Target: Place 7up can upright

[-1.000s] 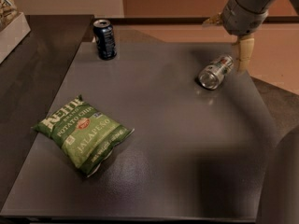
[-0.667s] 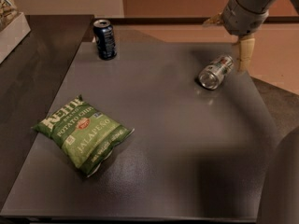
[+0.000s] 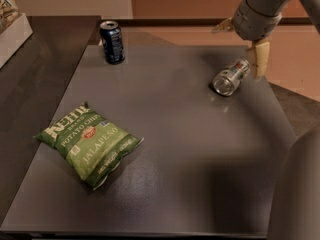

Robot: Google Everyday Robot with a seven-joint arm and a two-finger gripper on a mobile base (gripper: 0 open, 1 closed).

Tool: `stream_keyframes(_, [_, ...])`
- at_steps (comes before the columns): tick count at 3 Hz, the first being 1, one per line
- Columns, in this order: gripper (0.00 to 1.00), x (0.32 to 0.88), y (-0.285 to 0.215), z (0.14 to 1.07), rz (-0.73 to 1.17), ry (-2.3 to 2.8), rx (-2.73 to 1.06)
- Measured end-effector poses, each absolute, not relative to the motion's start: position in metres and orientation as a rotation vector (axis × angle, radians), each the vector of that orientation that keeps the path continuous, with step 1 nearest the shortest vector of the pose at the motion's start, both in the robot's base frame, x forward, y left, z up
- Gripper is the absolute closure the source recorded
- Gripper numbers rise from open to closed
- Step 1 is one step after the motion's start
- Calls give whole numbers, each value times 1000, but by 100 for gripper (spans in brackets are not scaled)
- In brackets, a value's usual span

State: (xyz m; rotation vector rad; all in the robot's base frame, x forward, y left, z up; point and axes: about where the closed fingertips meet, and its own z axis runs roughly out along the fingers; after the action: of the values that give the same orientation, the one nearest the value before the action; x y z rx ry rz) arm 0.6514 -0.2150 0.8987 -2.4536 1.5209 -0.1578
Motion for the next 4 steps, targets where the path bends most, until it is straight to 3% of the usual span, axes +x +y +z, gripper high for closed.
stream_keyframes(4, [0,646,-229,869,-126,1265,-2708])
